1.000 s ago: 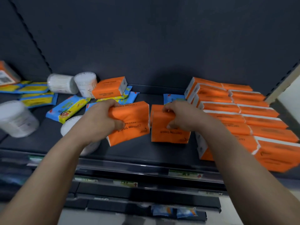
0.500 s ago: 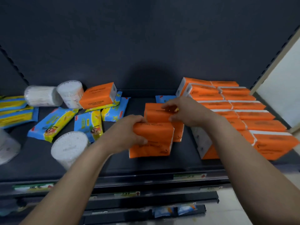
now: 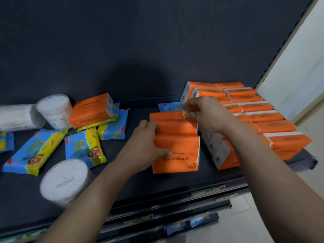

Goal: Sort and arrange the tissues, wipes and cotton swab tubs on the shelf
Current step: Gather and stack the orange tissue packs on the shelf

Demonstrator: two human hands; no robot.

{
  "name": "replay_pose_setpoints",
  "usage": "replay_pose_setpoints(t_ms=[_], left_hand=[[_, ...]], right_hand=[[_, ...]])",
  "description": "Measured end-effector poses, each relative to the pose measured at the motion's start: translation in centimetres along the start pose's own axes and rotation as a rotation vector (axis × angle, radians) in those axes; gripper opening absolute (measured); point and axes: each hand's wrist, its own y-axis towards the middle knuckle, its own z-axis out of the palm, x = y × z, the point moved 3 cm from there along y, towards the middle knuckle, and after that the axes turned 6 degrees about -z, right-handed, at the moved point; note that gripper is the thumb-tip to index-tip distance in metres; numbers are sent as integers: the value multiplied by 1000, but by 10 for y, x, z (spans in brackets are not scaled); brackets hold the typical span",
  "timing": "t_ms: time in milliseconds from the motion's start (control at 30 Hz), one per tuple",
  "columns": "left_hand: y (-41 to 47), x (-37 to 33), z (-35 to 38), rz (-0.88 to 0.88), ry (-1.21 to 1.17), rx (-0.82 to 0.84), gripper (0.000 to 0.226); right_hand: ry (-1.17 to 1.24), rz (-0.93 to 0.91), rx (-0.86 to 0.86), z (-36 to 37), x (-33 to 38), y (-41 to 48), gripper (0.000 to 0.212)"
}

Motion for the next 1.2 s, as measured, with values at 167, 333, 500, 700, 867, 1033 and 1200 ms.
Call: replay_pose_setpoints(t_ms=[167,333,500,700,867,1033,1200], left_hand=[[7,9,-29,-17,-141,-106,39],[29,21,-56,-52,-139,-373,18],[54,11,-62,-66,-80,-465,17],[80,16,-57,-184,50,-482,24],[83,25,-51,-292,46,-464,26],[80,31,-45,-378,69,-454,29],[81,27,-38,-408,68,-434,31]], right_hand=[[-34,-33,10,2,0,18,32],[-82,-90,47,-2,-5,51,36],[-99,-173,104,-4,-15,87,41],[-220,-224,368,17,-28,128,56],[-359,-303,578,45,-29,142,63],[-444,-343,644,63,-27,153,43],[-494,-353,607,66,-26,151,24]])
